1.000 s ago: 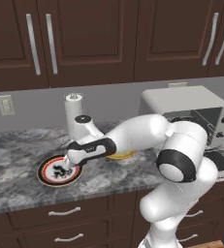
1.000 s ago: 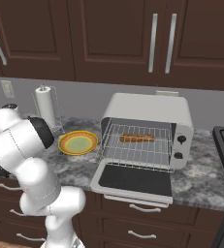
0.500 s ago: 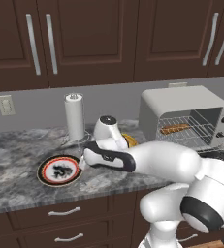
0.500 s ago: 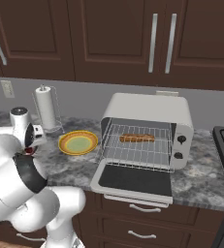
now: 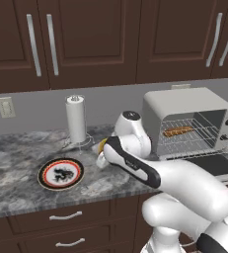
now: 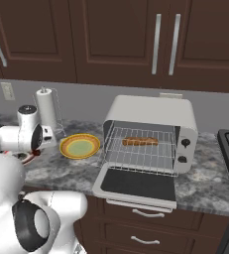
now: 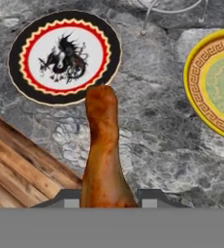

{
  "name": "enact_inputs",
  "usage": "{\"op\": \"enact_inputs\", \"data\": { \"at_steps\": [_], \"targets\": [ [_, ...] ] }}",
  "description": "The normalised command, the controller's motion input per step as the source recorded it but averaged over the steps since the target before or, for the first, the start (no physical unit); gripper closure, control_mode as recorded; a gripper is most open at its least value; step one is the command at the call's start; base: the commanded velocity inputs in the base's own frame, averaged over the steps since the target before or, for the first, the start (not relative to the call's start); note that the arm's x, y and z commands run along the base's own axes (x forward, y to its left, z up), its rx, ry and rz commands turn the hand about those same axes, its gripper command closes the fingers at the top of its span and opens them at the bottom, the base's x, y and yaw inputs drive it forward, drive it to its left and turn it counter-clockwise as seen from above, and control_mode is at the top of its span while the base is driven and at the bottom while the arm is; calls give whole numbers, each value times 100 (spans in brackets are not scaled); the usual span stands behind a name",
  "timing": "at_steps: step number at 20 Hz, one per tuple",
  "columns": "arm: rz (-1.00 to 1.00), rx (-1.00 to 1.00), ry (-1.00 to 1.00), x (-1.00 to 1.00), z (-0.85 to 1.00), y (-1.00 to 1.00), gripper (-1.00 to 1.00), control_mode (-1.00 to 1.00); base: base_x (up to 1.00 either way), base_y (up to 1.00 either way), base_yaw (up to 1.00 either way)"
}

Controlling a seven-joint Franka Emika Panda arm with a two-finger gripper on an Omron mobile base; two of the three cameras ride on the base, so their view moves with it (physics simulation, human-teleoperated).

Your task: Open the toaster oven door. Place the baguette on the bottom rack in the toaster oven and place the chicken drumstick on the top rack.

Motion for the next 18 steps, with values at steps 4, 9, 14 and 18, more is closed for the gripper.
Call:
{"op": "enact_inputs", "data": {
  "at_steps": [4, 9, 14, 18],
  "targets": [
    [0, 0, 0, -26, 38, -60, 100, -100, 0, 0, 0],
    [-2, 0, 0, -20, 27, -65, 100, -100, 0, 0, 0],
    [0, 0, 0, -11, 17, -77, 100, -100, 0, 0, 0],
    [-3, 0, 7, 2, 15, -64, 100, -100, 0, 0, 0]
  ]
}}
